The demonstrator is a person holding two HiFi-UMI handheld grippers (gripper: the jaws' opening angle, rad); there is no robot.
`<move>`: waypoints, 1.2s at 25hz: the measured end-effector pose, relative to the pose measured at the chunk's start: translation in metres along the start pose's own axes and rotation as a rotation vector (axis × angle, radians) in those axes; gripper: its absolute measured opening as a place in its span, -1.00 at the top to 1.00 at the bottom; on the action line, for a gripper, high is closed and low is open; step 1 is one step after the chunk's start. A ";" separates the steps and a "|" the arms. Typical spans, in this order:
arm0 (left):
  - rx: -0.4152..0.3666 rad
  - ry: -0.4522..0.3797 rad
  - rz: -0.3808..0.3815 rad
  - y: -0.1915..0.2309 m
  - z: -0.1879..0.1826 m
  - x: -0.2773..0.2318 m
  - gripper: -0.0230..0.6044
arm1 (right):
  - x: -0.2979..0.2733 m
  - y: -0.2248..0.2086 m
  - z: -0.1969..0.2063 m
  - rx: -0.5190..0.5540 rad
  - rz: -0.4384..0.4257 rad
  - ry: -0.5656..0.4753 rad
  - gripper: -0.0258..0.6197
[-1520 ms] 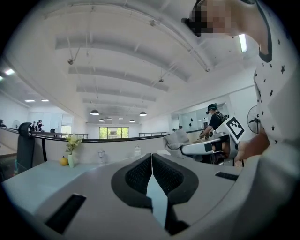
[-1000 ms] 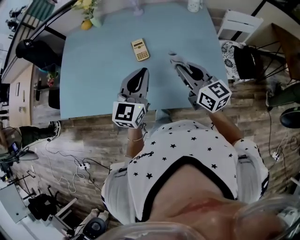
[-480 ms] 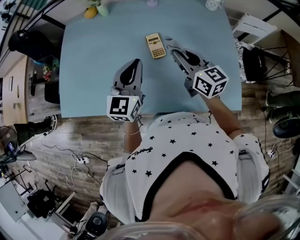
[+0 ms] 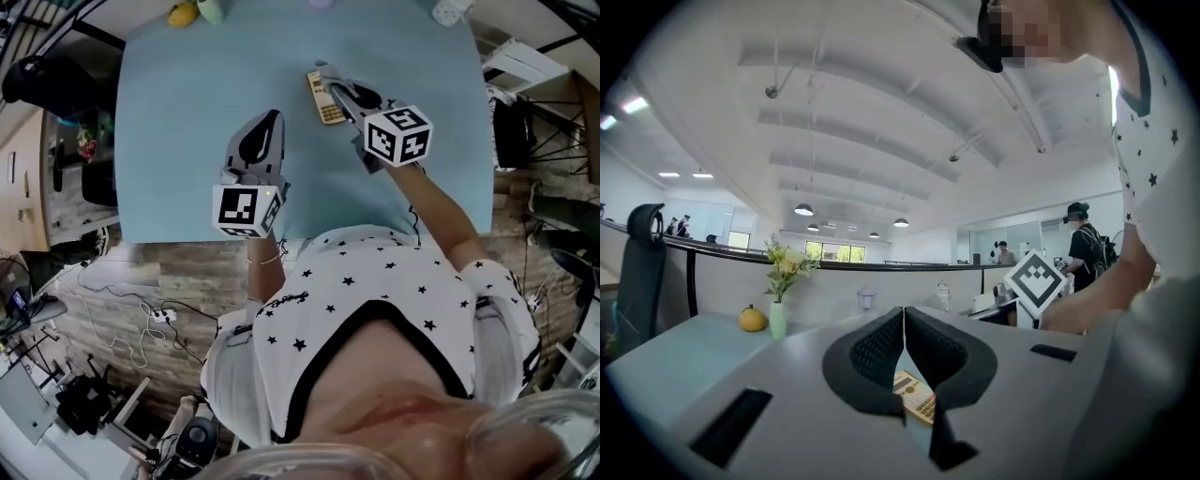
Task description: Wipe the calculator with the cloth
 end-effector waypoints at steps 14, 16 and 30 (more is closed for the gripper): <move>0.079 0.053 -0.029 0.035 0.036 -0.017 0.83 | -0.100 -0.041 0.056 0.074 0.090 0.277 0.78; 0.088 0.059 -0.029 0.036 0.040 -0.018 0.83 | -0.106 -0.045 0.063 0.088 0.095 0.309 0.79; 0.104 0.067 -0.028 0.038 0.046 -0.018 0.83 | -0.115 -0.060 0.072 0.103 0.135 0.353 0.79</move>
Point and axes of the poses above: the fingertips, and each gripper's own axes: x backward along the fingers, y to its left, z out of its underside, the point moved 6 cm from there along x, backward along the fingers, and after that the axes turned 3 degrees about -x, right-handed, at the moved point
